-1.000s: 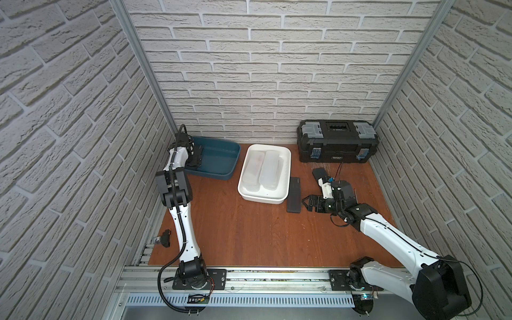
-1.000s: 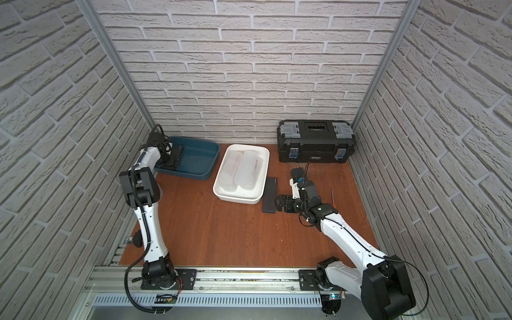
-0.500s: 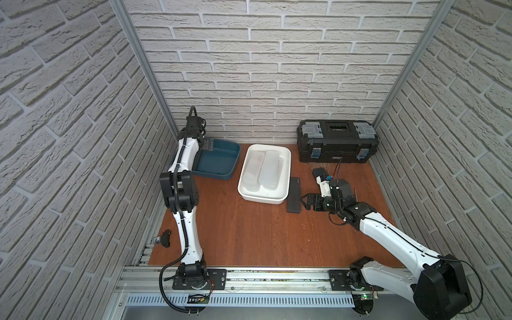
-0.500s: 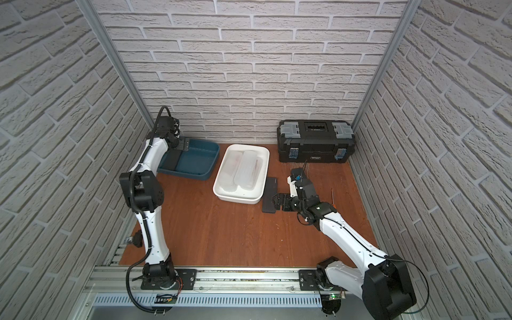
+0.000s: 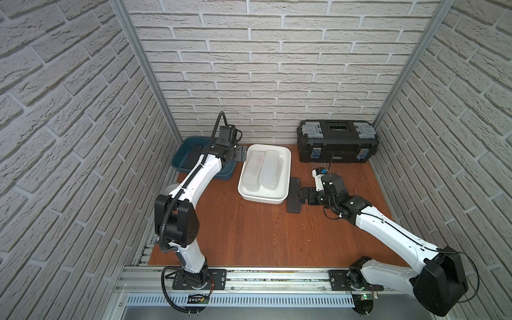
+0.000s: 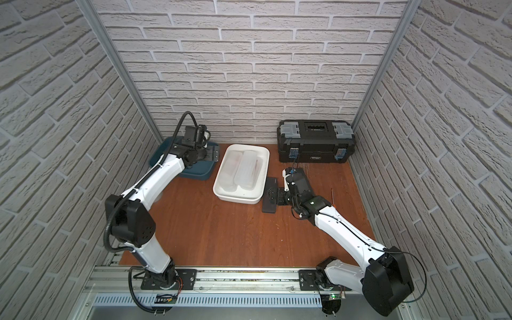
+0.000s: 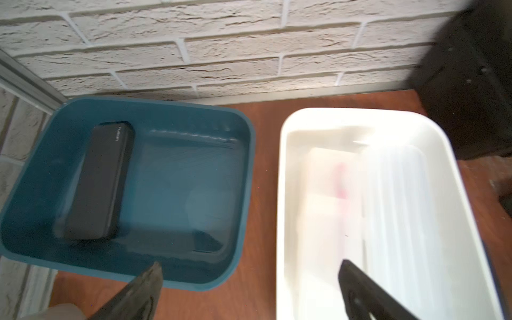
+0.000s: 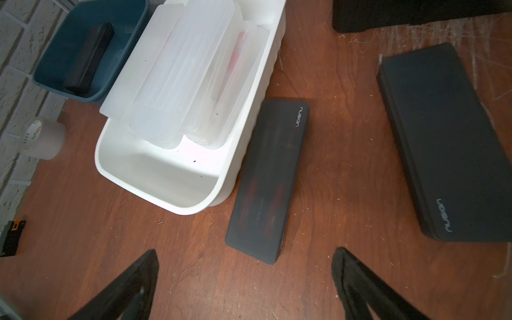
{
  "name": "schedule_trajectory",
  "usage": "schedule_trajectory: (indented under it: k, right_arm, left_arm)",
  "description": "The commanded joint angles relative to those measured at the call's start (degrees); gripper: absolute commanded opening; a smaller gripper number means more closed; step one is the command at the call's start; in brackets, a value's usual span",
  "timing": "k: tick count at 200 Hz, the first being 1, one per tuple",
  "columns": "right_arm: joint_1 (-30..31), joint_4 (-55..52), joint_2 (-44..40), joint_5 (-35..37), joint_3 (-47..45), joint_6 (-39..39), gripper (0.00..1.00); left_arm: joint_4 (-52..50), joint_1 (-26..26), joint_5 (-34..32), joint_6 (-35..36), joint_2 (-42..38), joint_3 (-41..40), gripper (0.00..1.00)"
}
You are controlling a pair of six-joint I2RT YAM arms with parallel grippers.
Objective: Place the pencil cases by color into the storage box
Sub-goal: Pick up the pencil case from the center of the board.
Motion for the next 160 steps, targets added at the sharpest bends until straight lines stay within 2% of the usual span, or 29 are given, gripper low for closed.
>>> schedule_trajectory:
  k: [1, 41, 64, 86, 142, 160]
  right_arm:
    - [-1.3, -4.8, 0.5, 3.5, 3.0, -0.6, 0.99]
    - [-9.2, -9.9, 1.4, -0.2, 5.9, -1.8, 1.0]
    - [-16.8, -12.6, 4.2, -6.3, 7.4, -2.2, 1.0]
    - [-21.1, -13.5, 6.1, -6.9, 8.0, -3.7, 1.0]
    - [-22.3, -15.7, 13.7, 1.3, 13.0, -12.7, 0.99]
    - [-23.2, -13.4, 15.3, 0.3, 13.1, -13.8, 0.98]
  left_arm:
    - [0.6, -5.2, -2.6, -6.2, -4.0, -4.5, 0.98]
    - [2.2, -16.5, -3.9, -11.3, -10.9, -14.3, 0.98]
    - [2.0, -23.3, -6.8, -12.9, -13.9, -16.9, 0.98]
    - [3.0, -29.1, -7.8, -13.8, -15.7, -19.1, 0.98]
    - [2.3, -40.3, -10.2, -13.4, -10.7, -20.5, 0.98]
    - [5.7, -42.3, -8.5, -13.1, -10.4, -23.1, 0.98]
